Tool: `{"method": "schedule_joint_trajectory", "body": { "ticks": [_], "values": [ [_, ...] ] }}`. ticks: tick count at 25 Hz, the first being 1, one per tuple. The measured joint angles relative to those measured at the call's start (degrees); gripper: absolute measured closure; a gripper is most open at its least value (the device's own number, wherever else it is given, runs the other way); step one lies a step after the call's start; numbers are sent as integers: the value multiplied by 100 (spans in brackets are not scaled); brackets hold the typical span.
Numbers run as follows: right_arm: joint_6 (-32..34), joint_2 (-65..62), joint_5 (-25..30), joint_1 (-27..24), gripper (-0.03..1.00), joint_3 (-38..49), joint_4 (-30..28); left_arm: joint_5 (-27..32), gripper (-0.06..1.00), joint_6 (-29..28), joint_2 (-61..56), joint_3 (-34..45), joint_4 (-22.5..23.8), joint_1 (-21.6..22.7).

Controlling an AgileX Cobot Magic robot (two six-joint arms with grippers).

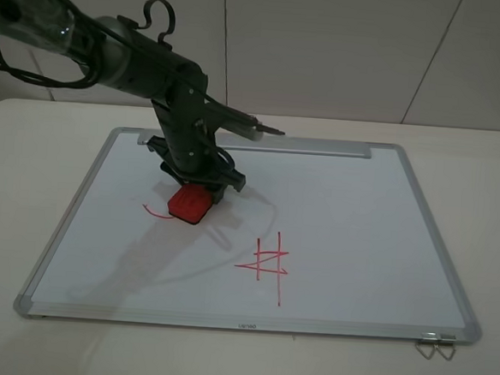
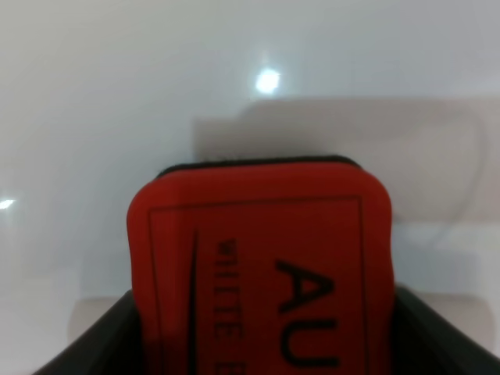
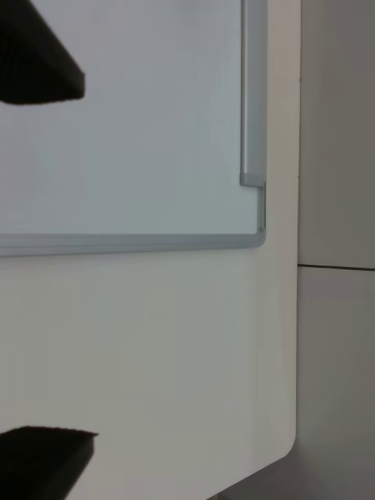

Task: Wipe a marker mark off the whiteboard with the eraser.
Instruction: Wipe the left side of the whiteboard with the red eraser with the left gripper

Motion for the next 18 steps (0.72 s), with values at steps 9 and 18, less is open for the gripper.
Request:
{"method": "schedule_joint_trajectory", "body": {
  "ticks": [9,18],
  "values": [
    [0,0,0,0,26,0,0,25,37,-149,11,-17,4,-185],
    [0,0,0,0,26,0,0,666,37,25,18,-47,-208,557]
  ]
}}
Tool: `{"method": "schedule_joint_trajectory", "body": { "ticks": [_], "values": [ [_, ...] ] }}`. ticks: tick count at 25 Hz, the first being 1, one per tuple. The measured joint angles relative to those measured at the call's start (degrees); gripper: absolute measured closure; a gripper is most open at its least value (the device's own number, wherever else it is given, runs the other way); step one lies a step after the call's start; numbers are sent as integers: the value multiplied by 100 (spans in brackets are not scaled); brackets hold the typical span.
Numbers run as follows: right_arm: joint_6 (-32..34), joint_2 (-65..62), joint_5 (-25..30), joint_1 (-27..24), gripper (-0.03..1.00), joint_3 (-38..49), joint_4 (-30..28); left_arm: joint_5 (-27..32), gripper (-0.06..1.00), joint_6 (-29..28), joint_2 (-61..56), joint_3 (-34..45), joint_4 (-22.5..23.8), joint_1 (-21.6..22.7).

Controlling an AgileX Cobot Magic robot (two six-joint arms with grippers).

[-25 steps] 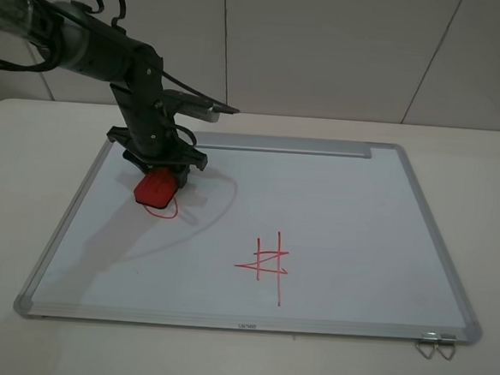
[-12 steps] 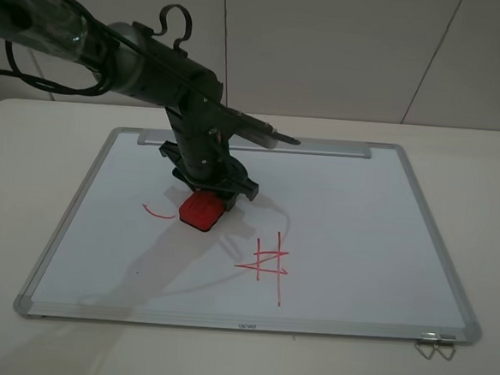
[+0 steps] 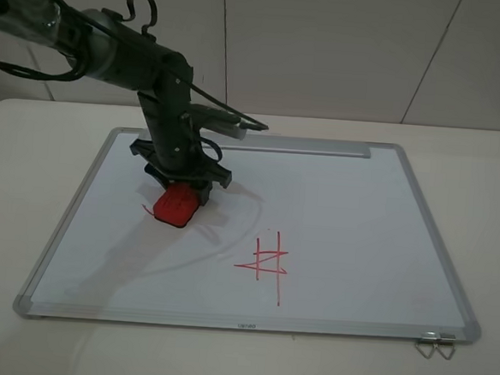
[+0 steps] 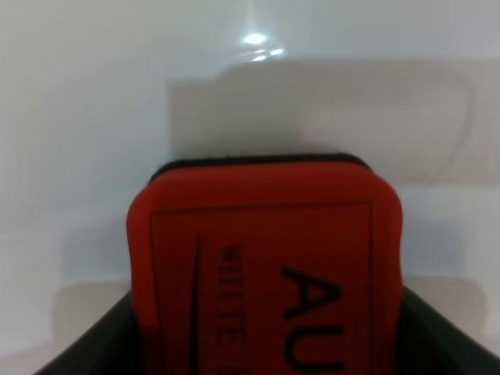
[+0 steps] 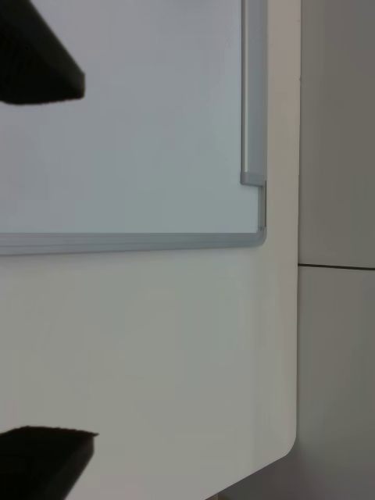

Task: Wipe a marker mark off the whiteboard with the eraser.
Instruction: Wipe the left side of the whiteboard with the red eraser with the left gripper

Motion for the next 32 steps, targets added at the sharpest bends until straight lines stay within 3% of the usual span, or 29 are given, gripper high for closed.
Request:
{"method": "schedule_joint_trajectory", "body": {
  "ticks": [8,17,26,32],
  "values": [
    [0,0,0,0,26,0,0,523,37,114,-7,0,10,872],
    [0,0,0,0,26,0,0,597,37,150,-18,0,292,1443],
    [0,0,0,0,26,0,0,608,37,239,-25,0,621,936],
    [0,0,0,0,26,0,0,403,37,283,-25,5,-21,307]
  ]
}}
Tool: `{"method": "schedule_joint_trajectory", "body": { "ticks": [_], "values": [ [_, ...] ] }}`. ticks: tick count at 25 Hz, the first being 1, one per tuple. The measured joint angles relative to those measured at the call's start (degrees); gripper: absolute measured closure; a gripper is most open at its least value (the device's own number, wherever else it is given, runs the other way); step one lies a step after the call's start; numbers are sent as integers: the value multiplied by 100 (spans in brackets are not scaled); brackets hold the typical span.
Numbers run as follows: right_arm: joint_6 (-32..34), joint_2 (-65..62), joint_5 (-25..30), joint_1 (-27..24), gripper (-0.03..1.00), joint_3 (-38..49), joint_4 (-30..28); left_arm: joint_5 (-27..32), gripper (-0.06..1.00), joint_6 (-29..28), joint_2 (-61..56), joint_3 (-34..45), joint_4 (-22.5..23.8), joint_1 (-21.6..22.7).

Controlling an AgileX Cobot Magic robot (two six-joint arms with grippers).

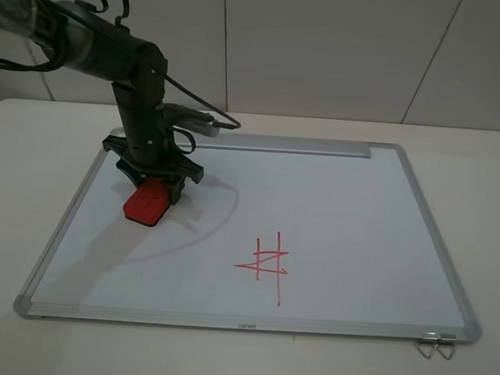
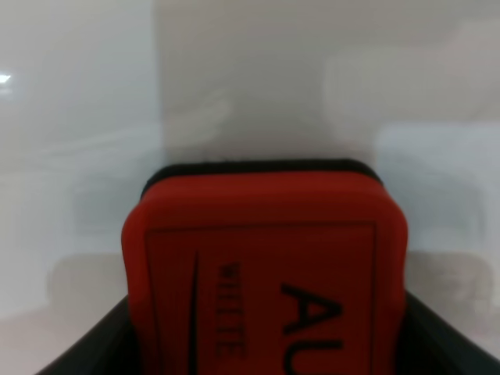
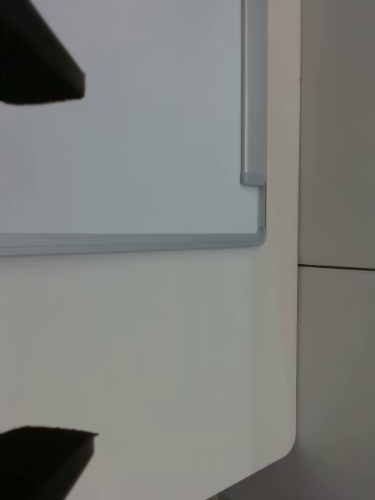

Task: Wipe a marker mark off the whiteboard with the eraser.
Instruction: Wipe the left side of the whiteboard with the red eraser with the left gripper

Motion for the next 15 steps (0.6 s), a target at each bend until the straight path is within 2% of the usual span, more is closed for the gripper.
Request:
{"method": "schedule_joint_trajectory", "body": {
  "ticks": [10,15],
  "values": [
    [0,0,0,0,26,0,0,-401,37,41,0,11,-314,-863],
    [0,0,0,0,26,0,0,-407,37,25,-100,37,-408,-1002]
  ]
}}
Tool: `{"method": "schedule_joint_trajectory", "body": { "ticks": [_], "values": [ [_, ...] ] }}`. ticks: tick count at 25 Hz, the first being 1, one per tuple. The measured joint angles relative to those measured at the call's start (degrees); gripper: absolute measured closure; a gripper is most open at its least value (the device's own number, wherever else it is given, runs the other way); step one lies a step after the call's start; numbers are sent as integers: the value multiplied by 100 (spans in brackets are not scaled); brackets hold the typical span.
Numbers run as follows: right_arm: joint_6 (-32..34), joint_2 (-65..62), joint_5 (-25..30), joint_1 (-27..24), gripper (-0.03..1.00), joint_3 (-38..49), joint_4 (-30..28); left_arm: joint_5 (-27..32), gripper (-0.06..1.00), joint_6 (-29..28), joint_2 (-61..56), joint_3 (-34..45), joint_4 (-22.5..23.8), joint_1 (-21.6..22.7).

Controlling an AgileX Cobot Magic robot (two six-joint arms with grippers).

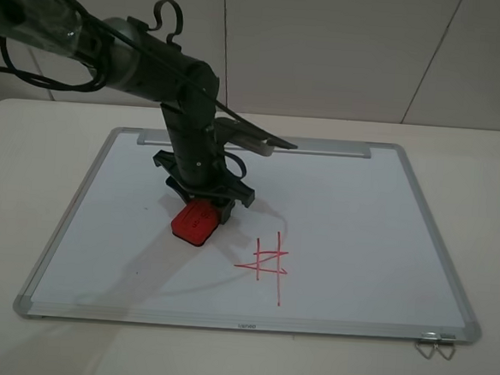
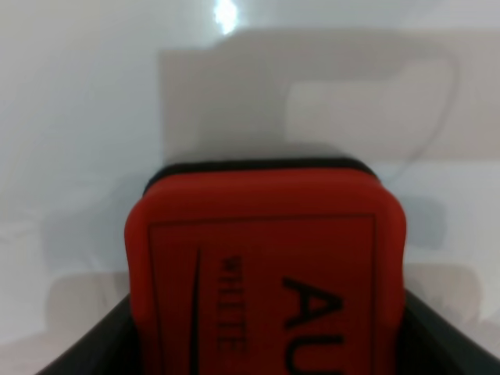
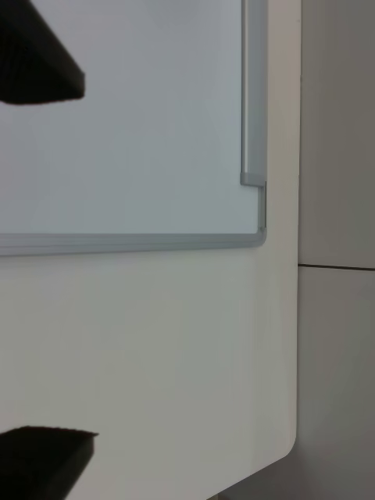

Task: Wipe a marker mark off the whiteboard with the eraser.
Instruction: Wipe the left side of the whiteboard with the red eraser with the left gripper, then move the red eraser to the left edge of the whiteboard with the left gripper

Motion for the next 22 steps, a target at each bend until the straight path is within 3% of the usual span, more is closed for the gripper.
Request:
{"method": "schedule_joint_trajectory", "body": {
  "ticks": [5,10,14,17,22],
  "values": [
    [0,0,0,0,26,0,0,282,37,-323,-301,166,-74,0],
    [0,0,0,0,26,0,0,599,37,-811,-937,188,363,10],
    [0,0,0,0,26,0,0,754,37,-972,-1194,402,421,147],
    [0,0,0,0,26,0,0,639,37,-1062,-1385,896,433,288],
    [0,0,0,0,26,0,0,-85,37,-1393,-1946,2028,435,560]
  ]
}}
